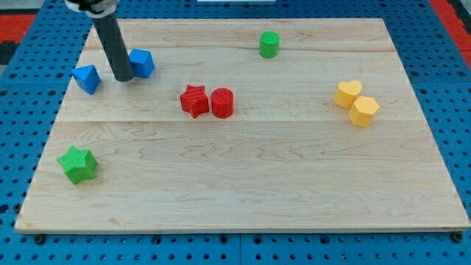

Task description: Push the blue triangle towards the green star

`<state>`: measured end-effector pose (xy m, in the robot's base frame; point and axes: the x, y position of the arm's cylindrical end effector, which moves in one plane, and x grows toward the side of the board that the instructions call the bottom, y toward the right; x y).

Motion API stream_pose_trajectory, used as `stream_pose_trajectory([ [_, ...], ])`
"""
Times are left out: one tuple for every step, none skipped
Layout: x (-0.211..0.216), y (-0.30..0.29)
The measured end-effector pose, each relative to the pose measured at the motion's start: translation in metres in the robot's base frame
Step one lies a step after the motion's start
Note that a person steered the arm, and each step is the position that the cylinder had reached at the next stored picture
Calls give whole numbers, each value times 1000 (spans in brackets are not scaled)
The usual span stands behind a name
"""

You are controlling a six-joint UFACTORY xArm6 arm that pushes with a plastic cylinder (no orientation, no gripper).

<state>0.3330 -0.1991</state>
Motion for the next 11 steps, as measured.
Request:
stream_pose_trajectory([
  [-29, -33],
  [-46, -65],
  [-6, -67],
  [63, -31],
  [94, -23],
  [112, -19],
  [131, -4],
  [147, 0],
  [149, 0],
  [147, 0],
  [111, 0],
])
